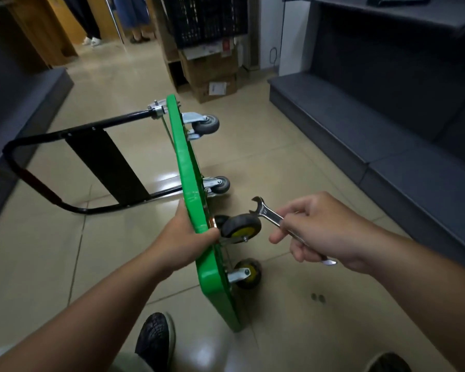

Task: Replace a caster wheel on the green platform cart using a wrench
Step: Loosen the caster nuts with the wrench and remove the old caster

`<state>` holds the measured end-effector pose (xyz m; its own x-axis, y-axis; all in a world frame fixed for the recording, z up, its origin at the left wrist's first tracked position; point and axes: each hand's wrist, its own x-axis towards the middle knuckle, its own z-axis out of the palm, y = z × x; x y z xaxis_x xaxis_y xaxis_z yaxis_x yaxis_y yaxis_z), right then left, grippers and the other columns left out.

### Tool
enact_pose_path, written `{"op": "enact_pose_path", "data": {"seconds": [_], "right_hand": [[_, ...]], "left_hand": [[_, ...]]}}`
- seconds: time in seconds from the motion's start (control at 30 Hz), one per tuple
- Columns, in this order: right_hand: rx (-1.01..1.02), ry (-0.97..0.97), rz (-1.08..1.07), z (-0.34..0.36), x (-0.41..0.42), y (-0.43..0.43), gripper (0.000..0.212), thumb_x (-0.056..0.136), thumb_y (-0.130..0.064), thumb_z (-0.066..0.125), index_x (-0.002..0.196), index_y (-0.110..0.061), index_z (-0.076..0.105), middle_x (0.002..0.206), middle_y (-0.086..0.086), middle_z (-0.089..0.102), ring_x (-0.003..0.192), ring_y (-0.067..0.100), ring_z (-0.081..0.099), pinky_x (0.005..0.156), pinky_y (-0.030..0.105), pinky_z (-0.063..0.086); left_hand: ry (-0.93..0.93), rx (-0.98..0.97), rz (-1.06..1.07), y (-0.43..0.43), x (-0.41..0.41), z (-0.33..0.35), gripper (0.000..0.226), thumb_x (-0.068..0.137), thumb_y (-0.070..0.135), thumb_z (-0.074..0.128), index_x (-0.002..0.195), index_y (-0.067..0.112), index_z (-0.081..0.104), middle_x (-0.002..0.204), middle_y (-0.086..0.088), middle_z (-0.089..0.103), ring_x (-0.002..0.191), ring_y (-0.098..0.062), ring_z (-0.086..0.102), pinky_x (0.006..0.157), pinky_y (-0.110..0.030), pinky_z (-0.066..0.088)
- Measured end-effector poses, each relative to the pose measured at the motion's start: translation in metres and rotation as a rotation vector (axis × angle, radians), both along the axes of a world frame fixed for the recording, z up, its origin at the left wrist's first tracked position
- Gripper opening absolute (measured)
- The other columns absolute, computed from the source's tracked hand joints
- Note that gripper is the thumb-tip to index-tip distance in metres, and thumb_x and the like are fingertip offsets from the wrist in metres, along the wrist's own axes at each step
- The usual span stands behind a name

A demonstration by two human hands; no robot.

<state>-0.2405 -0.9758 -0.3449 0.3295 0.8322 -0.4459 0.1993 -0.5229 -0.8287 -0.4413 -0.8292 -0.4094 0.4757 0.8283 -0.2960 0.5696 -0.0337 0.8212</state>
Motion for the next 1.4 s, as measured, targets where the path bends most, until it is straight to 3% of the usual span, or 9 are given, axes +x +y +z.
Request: {"op": "enact_pose_path", "data": {"seconds": [0.27, 0.43, 0.57, 0.73, 0.83, 0.93, 1.13, 1.27, 1.4], "right_hand": [[0.046, 0.029, 0.046, -0.008, 0.0, 0.012, 0.021, 0.098, -0.006, 0.052, 0.111, -0.014, 0.067, 0.08, 0.007, 0.078, 0.039, 0.016, 0.046, 0.037, 0.02, 0.028], [0.025, 0.134, 0.042, -0.008, -0.031, 0.023, 0.023, 0.1, -0.01, 0.047, 0.1, -0.007, 0.07, 0.056, 0.004, 0.069, 0.035, 0.012, 0.048, 0.037, 0.016, 0.034], [-0.025, 0.35, -0.019, -0.01, -0.074, 0.016, 0.026, 0.098, -0.01, 0.045, 0.1, -0.003, 0.07, 0.065, 0.015, 0.071, 0.035, 0.015, 0.048, 0.036, 0.015, 0.032], [-0.084, 0.347, -0.075, -0.012, -0.091, 0.019, 0.023, 0.103, -0.021, 0.045, 0.108, -0.01, 0.064, 0.069, 0.013, 0.07, 0.032, 0.018, 0.048, 0.034, 0.014, 0.028], [-0.114, 0.248, 0.046, 0.002, -0.082, 0.034, 0.029, 0.102, -0.015, 0.04, 0.098, 0.005, 0.061, 0.05, 0.013, 0.061, 0.026, 0.015, 0.041, 0.032, 0.011, 0.025], [-0.199, 0.181, 0.175, 0.025, -0.067, 0.059, 0.029, 0.105, -0.008, 0.034, 0.124, 0.002, 0.053, 0.042, 0.009, 0.058, 0.024, 0.011, 0.044, 0.03, 0.011, 0.028], [-0.26, -0.068, 0.396, 0.044, -0.064, 0.078, 0.017, 0.101, -0.007, 0.047, 0.099, -0.001, 0.063, 0.077, 0.011, 0.077, 0.048, 0.012, 0.056, 0.076, 0.025, 0.037], [-0.12, -0.284, 0.341, 0.042, -0.067, 0.07, 0.012, 0.096, -0.012, 0.062, 0.098, -0.003, 0.07, 0.078, 0.01, 0.078, 0.053, 0.016, 0.061, 0.059, 0.027, 0.048], [-0.059, -0.541, 0.396, 0.051, -0.071, 0.066, 0.012, 0.091, -0.023, 0.07, 0.091, -0.013, 0.077, 0.081, 0.005, 0.079, 0.074, 0.028, 0.074, 0.066, 0.035, 0.058]], "left_hand": [[-0.005, 0.046, 0.006, -0.007, -0.025, 0.008, 0.052, 0.082, 0.01, 0.084, 0.125, 0.026, 0.061, 0.106, 0.0, 0.075, 0.09, -0.015, 0.077, 0.077, -0.039, 0.066], [0.047, 0.05, -0.012, -0.033, -0.057, 0.012, 0.064, 0.078, 0.012, 0.087, 0.129, 0.035, 0.057, 0.108, 0.012, 0.074, 0.094, -0.007, 0.075, 0.076, -0.031, 0.065], [0.044, 0.098, -0.037, -0.053, -0.065, 0.008, 0.07, 0.075, 0.012, 0.089, 0.125, 0.045, 0.053, 0.108, 0.03, 0.07, 0.09, 0.001, 0.073, 0.071, -0.019, 0.061], [0.088, 0.09, -0.029, -0.045, -0.062, 0.016, 0.065, 0.068, 0.067, 0.072, 0.125, 0.048, 0.049, 0.109, 0.026, 0.068, 0.097, 0.013, 0.067, 0.076, -0.017, 0.058], [0.038, -0.036, 0.047, -0.032, -0.062, 0.021, 0.048, 0.075, 0.061, 0.066, 0.115, 0.035, 0.059, 0.1, 0.01, 0.075, 0.086, -0.001, 0.074, 0.062, -0.02, 0.06], [0.025, -0.071, 0.094, -0.015, -0.064, 0.018, 0.025, 0.097, 0.043, 0.06, 0.11, 0.023, 0.066, 0.096, 0.0, 0.078, 0.08, -0.012, 0.078, 0.06, -0.02, 0.06], [0.087, 0.054, 0.028, -0.006, -0.063, 0.013, 0.016, 0.099, 0.032, 0.064, 0.103, 0.017, 0.066, 0.087, 0.0, 0.079, 0.075, -0.012, 0.077, 0.067, -0.032, 0.065], [0.184, 0.202, -0.056, -0.002, -0.063, 0.017, 0.023, 0.093, 0.045, 0.065, 0.097, 0.023, 0.066, 0.082, 0.007, 0.077, 0.072, -0.002, 0.073, 0.078, -0.043, 0.063], [0.154, 0.19, -0.071, 0.0, -0.065, 0.017, 0.028, 0.093, 0.045, 0.067, 0.096, 0.017, 0.067, 0.079, 0.005, 0.076, 0.071, -0.007, 0.074, 0.079, -0.049, 0.064]]}}
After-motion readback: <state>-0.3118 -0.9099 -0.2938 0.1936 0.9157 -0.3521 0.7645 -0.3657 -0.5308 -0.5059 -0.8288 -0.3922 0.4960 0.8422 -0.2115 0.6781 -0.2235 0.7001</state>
